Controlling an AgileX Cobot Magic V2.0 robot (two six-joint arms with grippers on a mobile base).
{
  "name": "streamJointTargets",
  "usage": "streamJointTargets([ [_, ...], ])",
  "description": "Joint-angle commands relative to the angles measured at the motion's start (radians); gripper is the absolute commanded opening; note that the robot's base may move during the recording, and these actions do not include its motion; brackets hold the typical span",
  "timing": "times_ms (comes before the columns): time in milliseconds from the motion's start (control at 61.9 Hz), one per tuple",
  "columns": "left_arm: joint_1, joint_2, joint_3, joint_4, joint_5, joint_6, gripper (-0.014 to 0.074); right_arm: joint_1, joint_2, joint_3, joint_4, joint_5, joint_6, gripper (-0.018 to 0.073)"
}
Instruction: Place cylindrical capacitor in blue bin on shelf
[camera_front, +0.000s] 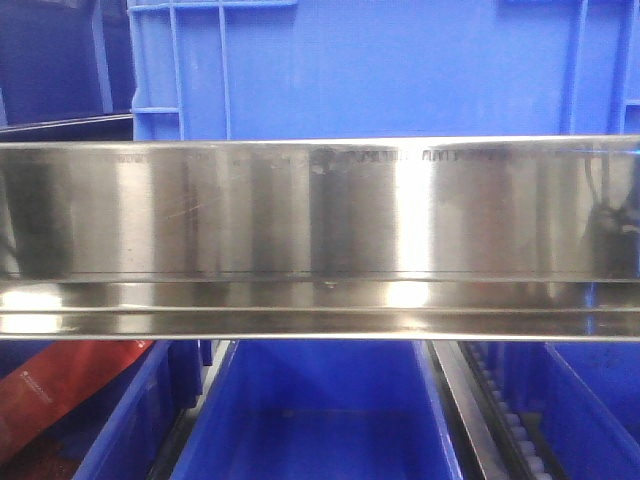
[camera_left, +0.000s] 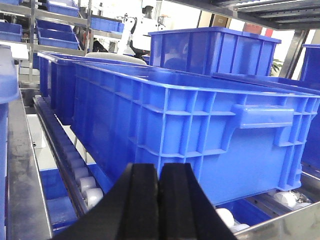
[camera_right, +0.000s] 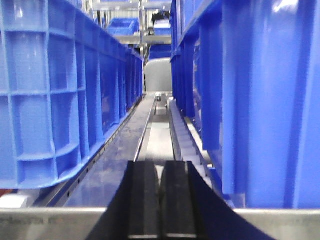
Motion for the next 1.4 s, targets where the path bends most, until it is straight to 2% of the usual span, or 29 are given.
streamJointTargets([
  [0,-0.006,-0.006,0.0,-0.004,-0.016,-0.001,-0.0111,-0.004,-0.003,0.003,0.004,-0.025,-0.002,-0.0166],
  [113,-0.006,-0.006,0.0,-0.004,-0.016,-0.001,-0.0111,-0.004,-0.003,0.003,0.005,-0.017,-0.002,-0.0166],
  [242,-0.006,-0.006,0.0,-0.004,-0.016,-0.001,-0.0111,-0.004,-0.003,0.003,0.005,0.052,-0.002,-0.0166],
  [840,-0.006,-0.006,0.0,-0.002,-0.016,-0.001,-0.0111,-0.004,-0.003,0.003,0.005,0.05,-0.002,-0.0166],
  [920,0.001,-0.006,0.006,0.003,-0.08,-0.001,-0.0111,-0.004,-0.003,0.003,0.005,0.05,-0.002,-0.0166],
  [1050,0.075,-0.024,0.065,0.088,-0.161,0.06,-0.0111,-0.004,-0.003,0.003,0.005,0.05,-0.002,-0.0166],
  [1114,0.148,-0.044,0.121,0.114,-0.187,0.079,-0.0111,-0.004,-0.003,0.003,0.005,0.05,-0.002,-0.0166],
  [1227,0.277,-0.101,0.208,0.116,-0.168,0.074,-0.0111,-0.004,-0.003,0.003,0.005,0.05,-0.002,-0.0166],
  [1276,0.329,-0.141,0.237,0.131,-0.147,0.058,-0.0111,-0.004,-0.003,0.003,0.005,0.05,-0.002,-0.0166],
  [1389,0.406,-0.228,0.271,0.194,-0.046,-0.053,-0.0111,-0.004,-0.003,0.003,0.005,0.05,-0.002,-0.0166],
])
